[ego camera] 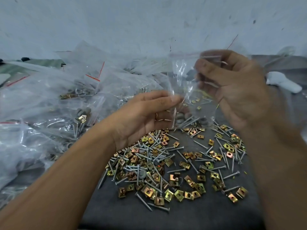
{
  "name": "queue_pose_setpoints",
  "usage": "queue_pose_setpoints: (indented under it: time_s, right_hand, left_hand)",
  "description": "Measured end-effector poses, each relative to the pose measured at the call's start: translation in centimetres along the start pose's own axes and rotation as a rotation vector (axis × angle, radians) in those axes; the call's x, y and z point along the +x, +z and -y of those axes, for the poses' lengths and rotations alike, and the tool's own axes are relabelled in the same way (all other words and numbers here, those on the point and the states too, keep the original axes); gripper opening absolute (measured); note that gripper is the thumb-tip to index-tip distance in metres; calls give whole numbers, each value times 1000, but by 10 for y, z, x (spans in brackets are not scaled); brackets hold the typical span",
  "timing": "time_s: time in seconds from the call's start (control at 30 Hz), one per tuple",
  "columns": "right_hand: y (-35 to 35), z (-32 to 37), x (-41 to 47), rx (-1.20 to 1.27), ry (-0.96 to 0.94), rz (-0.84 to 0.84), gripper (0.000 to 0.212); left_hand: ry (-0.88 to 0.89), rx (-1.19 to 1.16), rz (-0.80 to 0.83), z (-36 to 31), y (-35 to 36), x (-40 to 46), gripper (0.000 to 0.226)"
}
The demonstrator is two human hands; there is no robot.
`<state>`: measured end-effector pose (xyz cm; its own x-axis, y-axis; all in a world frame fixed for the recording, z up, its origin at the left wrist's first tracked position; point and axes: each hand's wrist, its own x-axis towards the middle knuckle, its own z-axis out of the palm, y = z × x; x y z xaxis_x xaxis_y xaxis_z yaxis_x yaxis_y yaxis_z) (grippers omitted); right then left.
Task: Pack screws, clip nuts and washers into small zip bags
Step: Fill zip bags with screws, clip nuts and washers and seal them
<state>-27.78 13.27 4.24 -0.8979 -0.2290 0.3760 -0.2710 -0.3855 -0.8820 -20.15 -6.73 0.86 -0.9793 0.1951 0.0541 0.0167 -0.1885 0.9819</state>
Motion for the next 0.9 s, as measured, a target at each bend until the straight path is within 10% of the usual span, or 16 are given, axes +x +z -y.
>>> queue_pose_setpoints:
  time_s: [0.37,0.9]
  right_hand:
    - [14,-32,-6,-16,68,50,13]
    - [15,-31,-10,-363,-149,55,6]
  left_hand:
    - [286,115,-472,4,-2,10,13]
    - [416,117,-564,-4,-9,9,5]
